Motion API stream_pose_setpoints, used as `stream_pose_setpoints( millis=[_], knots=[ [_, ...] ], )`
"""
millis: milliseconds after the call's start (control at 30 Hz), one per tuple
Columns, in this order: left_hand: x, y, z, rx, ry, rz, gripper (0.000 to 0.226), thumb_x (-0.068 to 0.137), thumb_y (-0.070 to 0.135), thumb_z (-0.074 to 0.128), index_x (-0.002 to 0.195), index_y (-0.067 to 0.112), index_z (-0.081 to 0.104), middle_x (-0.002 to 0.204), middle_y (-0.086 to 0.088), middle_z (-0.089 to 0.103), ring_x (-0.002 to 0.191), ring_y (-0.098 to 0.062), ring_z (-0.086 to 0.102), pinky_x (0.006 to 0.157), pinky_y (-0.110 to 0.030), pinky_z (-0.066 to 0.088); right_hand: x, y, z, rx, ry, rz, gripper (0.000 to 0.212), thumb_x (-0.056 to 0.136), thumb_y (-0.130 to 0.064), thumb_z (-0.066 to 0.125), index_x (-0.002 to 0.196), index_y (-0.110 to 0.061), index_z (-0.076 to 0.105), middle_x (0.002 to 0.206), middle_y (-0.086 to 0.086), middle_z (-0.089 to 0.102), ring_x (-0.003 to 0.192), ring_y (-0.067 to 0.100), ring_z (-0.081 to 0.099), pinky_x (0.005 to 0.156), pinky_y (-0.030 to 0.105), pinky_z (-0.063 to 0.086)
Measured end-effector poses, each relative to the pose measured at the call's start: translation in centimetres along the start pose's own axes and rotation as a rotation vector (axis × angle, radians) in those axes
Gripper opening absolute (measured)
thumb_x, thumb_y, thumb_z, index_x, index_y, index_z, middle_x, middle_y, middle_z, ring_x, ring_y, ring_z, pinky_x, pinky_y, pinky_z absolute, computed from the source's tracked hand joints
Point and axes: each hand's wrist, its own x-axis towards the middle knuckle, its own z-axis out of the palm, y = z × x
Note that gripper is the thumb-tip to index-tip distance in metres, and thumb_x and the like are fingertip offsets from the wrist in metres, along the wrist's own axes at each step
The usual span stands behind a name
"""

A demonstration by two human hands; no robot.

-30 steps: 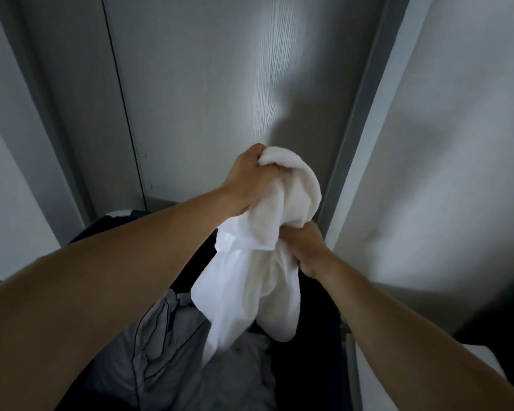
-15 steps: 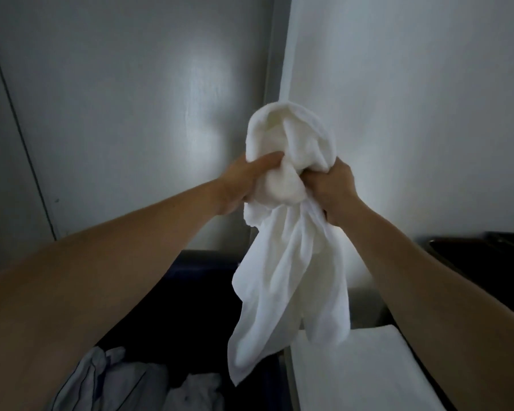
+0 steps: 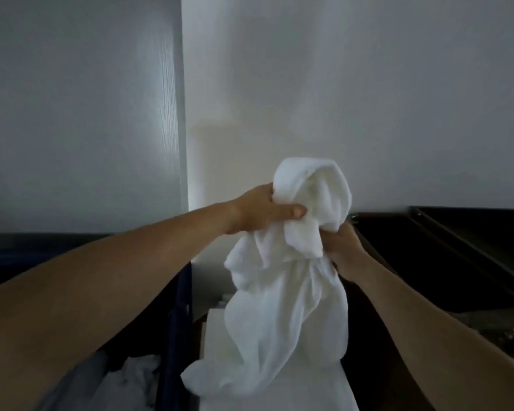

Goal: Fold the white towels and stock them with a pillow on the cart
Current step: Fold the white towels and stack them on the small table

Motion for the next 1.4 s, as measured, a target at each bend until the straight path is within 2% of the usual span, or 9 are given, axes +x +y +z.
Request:
stream_pose_setpoints(
  millis=[267, 400, 567, 667, 800, 900, 1067, 1267, 1400],
  knots=[
    [1.0, -11.2, 12.0, 0.006, -0.108, -0.447, 0.065, 0.08, 0.047, 0.079, 0.134, 0.022, 0.054, 0.124, -0.001, 0.066, 0.108, -0.022, 0.064, 0.095, -0.041, 0.054, -2.0, 15.2, -4.7, -0.445, -0.276, 0.518, 0.044, 0.082, -0.011, 0.071, 0.124, -0.012, 0.058, 0.113, 0.006, 0.064, 0.093, 0.021, 0.061, 0.07, 0.033, 0.052],
    [1.3, -13.5, 12.6, -0.245, -0.052, -0.635, 0.048, 0.089, 0.036, 0.069, 0.128, 0.011, 0.056, 0.123, -0.007, 0.062, 0.107, -0.029, 0.061, 0.095, -0.043, 0.052, -1.8, 14.8, -4.5, -0.372, -0.206, 0.266, 0.086, 0.082, -0.012, 0.071, 0.154, -0.029, 0.027, 0.153, 0.001, 0.036, 0.138, 0.025, 0.038, 0.111, 0.05, 0.039],
    [0.3, -13.9, 12.6, -0.516, -0.177, -0.628, 0.032, 0.089, 0.006, 0.043, 0.067, 0.014, 0.064, 0.076, -0.002, 0.061, 0.079, -0.025, 0.052, 0.074, -0.036, 0.046, -3.5, 14.5, -1.4, -0.879, -0.565, -0.101, 0.117, 0.07, -0.05, 0.084, 0.155, -0.044, 0.003, 0.164, -0.012, -0.004, 0.149, 0.016, 0.007, 0.119, 0.046, 0.02],
    [-0.7, -14.7, 11.7, -0.546, -0.319, -0.631, 0.024, 0.095, 0.005, 0.039, 0.115, 0.01, 0.052, 0.118, -0.013, 0.063, 0.106, -0.033, 0.058, 0.095, -0.045, 0.049, -3.9, 14.9, -0.4, -1.033, -0.472, -0.107, 0.075, 0.083, -0.041, 0.075, 0.148, -0.033, 0.038, 0.157, 0.001, 0.025, 0.136, 0.028, 0.039, 0.108, 0.041, 0.041],
    [-2.1, -16.6, 9.8, -0.186, -0.412, -0.546, 0.073, 0.089, 0.012, 0.068, 0.152, 0.027, 0.034, 0.149, 0.003, 0.047, 0.131, -0.02, 0.047, 0.109, -0.04, 0.04, -2.7, 12.2, -0.3, -0.691, -0.175, -0.028, 0.012, 0.09, -0.023, 0.065, 0.098, -0.027, 0.072, 0.098, -0.007, 0.07, 0.095, 0.019, 0.065, 0.084, 0.032, 0.05],
    [-2.7, -17.7, 8.6, -0.037, -0.445, -0.452, 0.079, 0.078, 0.031, 0.083, 0.145, 0.041, 0.043, 0.147, 0.017, 0.043, 0.13, -0.01, 0.038, 0.108, -0.031, 0.03, -1.2, 7.3, -1.1, -0.263, 0.039, 0.146, 0.014, 0.086, -0.038, 0.066, 0.082, -0.026, 0.072, 0.08, -0.002, 0.073, 0.081, 0.018, 0.07, 0.07, 0.032, 0.055],
    [-2.1, -16.6, 7.2, 0.152, -0.245, -0.359, 0.016, 0.087, 0.04, 0.072, 0.094, 0.026, 0.07, 0.091, 0.019, 0.064, 0.094, -0.006, 0.061, 0.075, -0.016, 0.044, 0.6, 0.9, -3.1, 0.049, 0.151, 0.154, 0.037, 0.072, -0.059, 0.065, 0.09, -0.028, 0.076, 0.087, -0.006, 0.077, 0.079, 0.011, 0.074, 0.06, 0.026, 0.054],
    [-1.8, -12.2, 5.9, -0.014, -0.353, -0.249, 0.091, 0.07, 0.037, 0.089, 0.146, 0.03, 0.039, 0.14, 0.013, 0.05, 0.125, -0.008, 0.049, 0.102, -0.03, 0.046, 0.2, -0.6, -3.3, 0.261, 0.181, 0.327, 0.062, 0.082, -0.058, 0.068, 0.124, -0.013, 0.065, 0.112, 0.011, 0.073, 0.099, 0.03, 0.071, 0.091, 0.049, 0.056],
    [-2.3, -11.0, 7.6, 0.267, -0.287, -0.12, 0.076, 0.077, 0.045, 0.083, 0.141, 0.03, 0.043, 0.129, 0.017, 0.054, 0.116, -0.007, 0.052, 0.092, -0.023, 0.043, 0.3, -4.1, -3.2, 0.316, 0.21, 0.238, 0.058, 0.091, -0.052, 0.062, 0.132, -0.012, 0.059, 0.123, 0.015, 0.068, 0.105, 0.027, 0.069, 0.086, 0.042, 0.057]
  ],
)
